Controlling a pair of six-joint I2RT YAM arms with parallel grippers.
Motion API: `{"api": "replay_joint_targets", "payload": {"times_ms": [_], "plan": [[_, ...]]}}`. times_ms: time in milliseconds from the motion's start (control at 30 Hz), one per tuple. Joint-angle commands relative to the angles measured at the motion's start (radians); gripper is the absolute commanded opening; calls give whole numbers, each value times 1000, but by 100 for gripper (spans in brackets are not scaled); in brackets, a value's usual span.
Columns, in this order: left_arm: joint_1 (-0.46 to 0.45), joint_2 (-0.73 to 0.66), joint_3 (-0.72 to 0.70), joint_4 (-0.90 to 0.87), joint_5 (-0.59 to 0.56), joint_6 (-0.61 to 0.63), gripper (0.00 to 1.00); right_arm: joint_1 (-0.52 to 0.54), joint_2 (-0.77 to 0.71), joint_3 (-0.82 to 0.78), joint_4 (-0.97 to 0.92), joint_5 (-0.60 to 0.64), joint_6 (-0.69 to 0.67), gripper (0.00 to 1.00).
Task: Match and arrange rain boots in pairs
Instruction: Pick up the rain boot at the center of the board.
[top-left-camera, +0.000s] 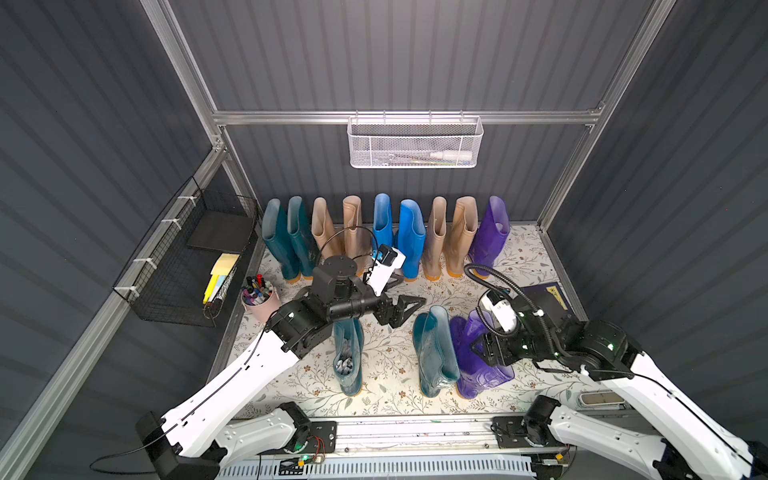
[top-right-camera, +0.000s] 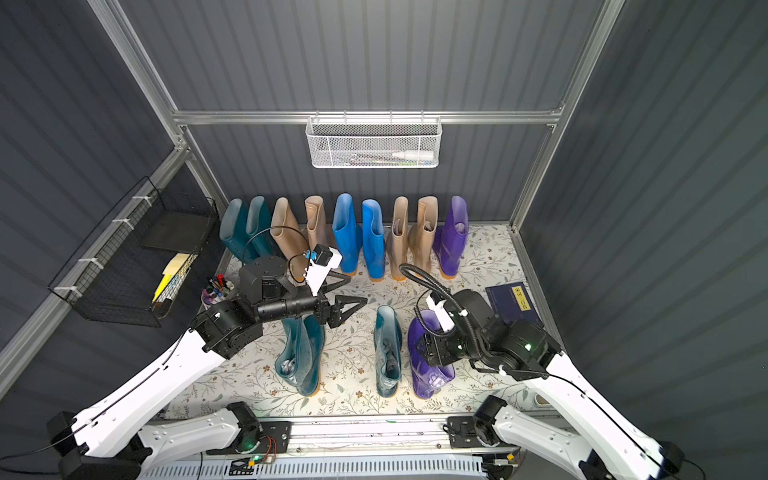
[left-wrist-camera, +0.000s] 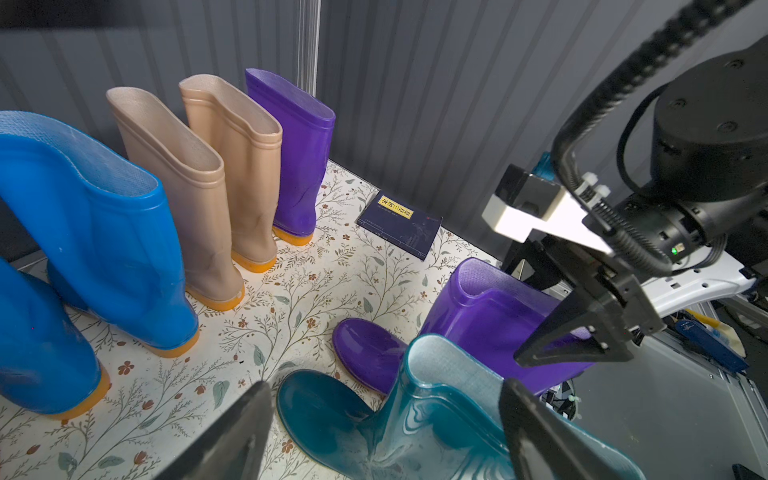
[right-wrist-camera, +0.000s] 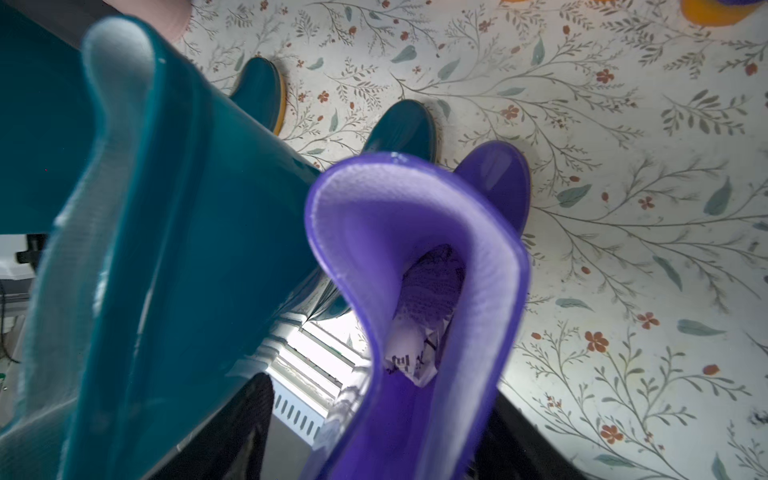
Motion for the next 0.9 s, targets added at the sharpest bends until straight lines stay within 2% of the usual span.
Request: {"api": "replay_joint_targets", "payload": {"times_ms": [0,233,367,467,633,667,733,867], "plan": [[-3,-5,7,-19,0,-6,87,17,10,-18,-5,68,37,73],[-3,-2,1,-21,-32,-7,87,34,21,-41,-7,94,47,63],[-3,-2,2,-19,-34,-6,87,33,7,-37,-2,104,51,50],[-3,-2,4,-20,-34,-6,87,34,-11,-39,4,119,57,37],[-3,-7,4,-24,-37,-8,87,34,-47,-55,37,139,63,8],[-3,-10,4,-23,-38,-10,87,34,-54,-53,39,153,64,8],[-3,-13,5,-26,-40,-13,87,33,-66,-44,44,176,61,1],[-3,-27,1,-29,-47,-12,87,32,-103,-19,50,257,45,0]]}}
